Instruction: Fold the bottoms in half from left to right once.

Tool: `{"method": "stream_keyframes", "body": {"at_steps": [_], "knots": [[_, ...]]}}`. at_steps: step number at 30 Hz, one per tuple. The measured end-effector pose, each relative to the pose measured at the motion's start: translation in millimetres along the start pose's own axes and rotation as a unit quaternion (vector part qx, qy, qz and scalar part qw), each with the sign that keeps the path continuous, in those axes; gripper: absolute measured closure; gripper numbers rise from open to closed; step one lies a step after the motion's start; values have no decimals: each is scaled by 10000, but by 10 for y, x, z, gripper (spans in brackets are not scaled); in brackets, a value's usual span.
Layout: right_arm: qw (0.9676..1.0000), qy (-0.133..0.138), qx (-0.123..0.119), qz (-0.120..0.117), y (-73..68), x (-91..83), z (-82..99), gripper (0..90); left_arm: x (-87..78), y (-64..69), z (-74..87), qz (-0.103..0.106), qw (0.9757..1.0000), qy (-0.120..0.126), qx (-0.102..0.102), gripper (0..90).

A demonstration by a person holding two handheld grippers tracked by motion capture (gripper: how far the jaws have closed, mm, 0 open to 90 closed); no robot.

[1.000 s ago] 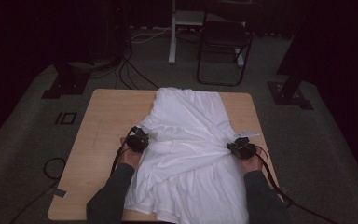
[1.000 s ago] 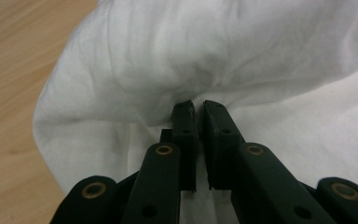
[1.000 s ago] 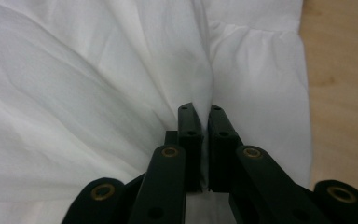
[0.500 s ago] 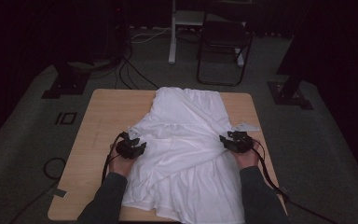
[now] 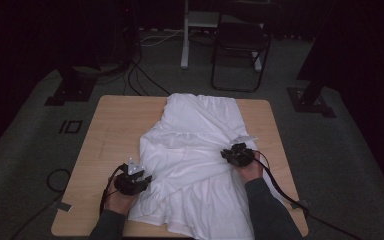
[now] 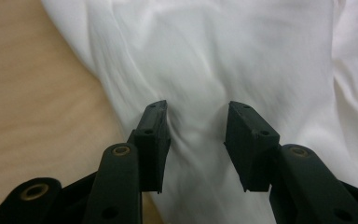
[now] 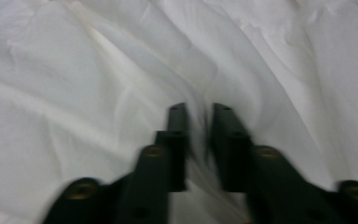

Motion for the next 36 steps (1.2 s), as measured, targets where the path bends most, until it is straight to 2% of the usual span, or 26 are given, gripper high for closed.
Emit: {"method": "stream_keyframes", "body": {"at_steps": [1,4,5,6,9,10,11,12,13,14,15,17,18,19,20,21,22,23,26,28,30,31,33,34,35,36], "knots": [[10000,0,0,0,0,0,0,846,0,0,0,0,10000,0,0,589],[9995,311,-18,-10,-8,-306,152,875,0,2,64,40,10000,-55,-31,586],[9995,311,-18,-10,-8,-306,152,875,3,4,83,72,9999,-73,-60,586],[9986,523,-43,5,11,-520,255,877,11,12,121,95,9999,-123,-60,584],[9971,763,48,4,84,-832,452,877,0,17,144,112,9999,-82,-56,578],[9963,851,93,-47,115,-919,533,877,-11,21,159,104,9999,-90,-28,578],[9963,851,93,-47,115,-919,533,877,-11,21,159,104,9999,-90,-28,577],[9958,903,164,-55,174,-1047,708,877,-18,25,172,116,9999,-80,-30,576],[9962,835,239,3,199,-1079,800,877,-21,29,177,128,9999,-78,-46,575],[9962,835,239,3,199,-1079,800,877,-21,29,177,128,9999,-78,-46,575],[9973,619,387,35,229,-1065,976,877,-25,30,181,139,9999,-77,-28,573],[9986,308,426,91,234,-975,1107,871,-28,40,182,166,9998,-71,-36,569],[9987,180,472,99,234,-927,1144,831,-28,40,182,166,9998,-71,-36,565],[9987,180,472,99,234,-927,1144,831,-28,46,180,161,9998,-74,-29,565],[9986,113,509,107,230,-894,1154,742,-30,53,179,171,9998,-72,-22,564],[9984,126,525,149,222,-880,1138,674,-33,63,176,178,9998,-53,-1,563],[9981,290,525,161,195,-889,1060,598,-33,63,176,178,9998,-53,-1,561],[9979,392,506,127,170,-898,995,561,-34,69,175,178,9998,-51,0,561],[9978,542,372,50,90,-877,768,533,-31,75,179,184,9998,-65,18,560],[9981,538,304,-44,40,-816,644,525,-31,80,189,205,9998,-56,6,559],[9985,476,264,-83,8,-748,568,521,-31,81,194,208,9998,-41,-4,557],[9991,332,231,-111,-21,-613,482,512,-40,79,204,235,9997,-43,-13,557],[9995,121,259,-147,-26,-474,442,506,-48,86,217,259,9997,-34,-39,555],[9995,121,259,-147,-26,-474,442,506,-48,86,217,259,9997,-34,-39,555],[9992,-127,292,-252,-25,-349,446,498,-58,99,231,297,9995,-32,-65,557],[9992,-127,292,-252,-25,-349,446,498,-66,108,241,326,9994,-31,-70,557]]}}
Point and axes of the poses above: each handheld gripper's, and its own axes: x roughly forward along the jaws, z roughly out of its underside, y roughly to its right, the point moved 2 cm from there along x, roughly forward along the jaws, and after that the axes turned 7 degrees about -y, right-handed, at the moved point
